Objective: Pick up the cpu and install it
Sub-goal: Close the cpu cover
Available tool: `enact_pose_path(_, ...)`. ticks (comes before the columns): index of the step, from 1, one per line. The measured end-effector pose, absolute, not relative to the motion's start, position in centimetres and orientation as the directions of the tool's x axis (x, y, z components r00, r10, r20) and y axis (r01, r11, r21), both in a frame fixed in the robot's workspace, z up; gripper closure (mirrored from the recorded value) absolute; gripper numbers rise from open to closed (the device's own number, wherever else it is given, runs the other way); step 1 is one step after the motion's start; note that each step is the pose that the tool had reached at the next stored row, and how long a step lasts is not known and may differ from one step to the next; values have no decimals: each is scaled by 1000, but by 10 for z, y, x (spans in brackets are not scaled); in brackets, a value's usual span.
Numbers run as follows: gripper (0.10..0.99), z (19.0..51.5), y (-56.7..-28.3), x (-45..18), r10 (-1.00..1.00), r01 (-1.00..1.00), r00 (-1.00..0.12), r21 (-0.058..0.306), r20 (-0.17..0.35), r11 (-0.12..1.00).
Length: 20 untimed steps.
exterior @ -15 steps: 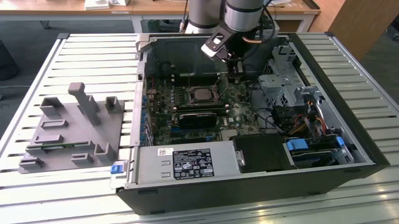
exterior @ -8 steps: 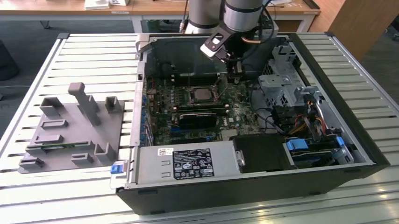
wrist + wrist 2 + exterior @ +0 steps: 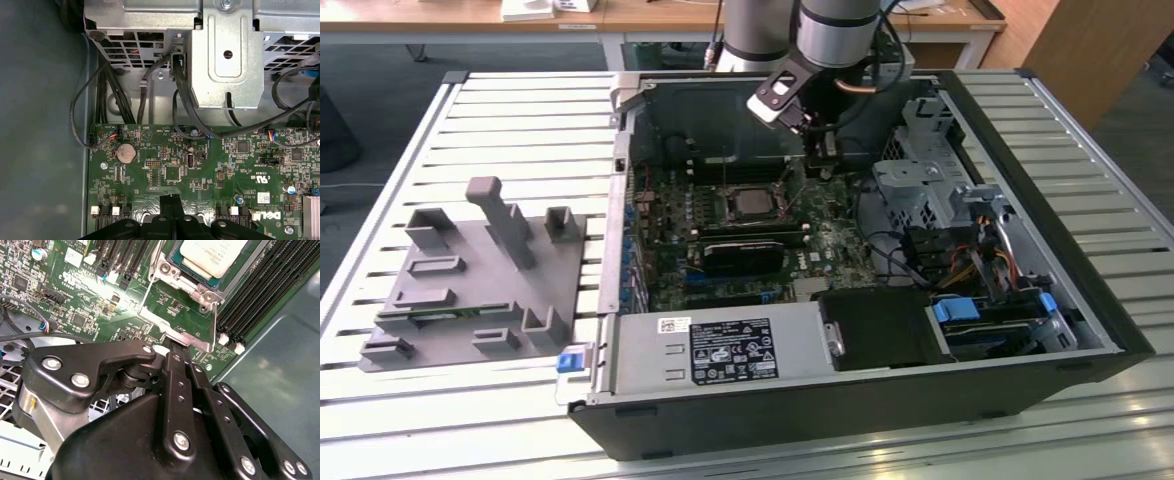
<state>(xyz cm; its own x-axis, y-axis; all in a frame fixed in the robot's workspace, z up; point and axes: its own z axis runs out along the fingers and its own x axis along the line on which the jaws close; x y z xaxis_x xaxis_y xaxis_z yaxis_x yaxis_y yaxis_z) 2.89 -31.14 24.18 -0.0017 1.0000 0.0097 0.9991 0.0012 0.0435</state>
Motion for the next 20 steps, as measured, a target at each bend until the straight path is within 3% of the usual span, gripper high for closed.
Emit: enact_pose_path(20, 980, 243, -311, 16, 1000, 999, -2, 43, 13, 1)
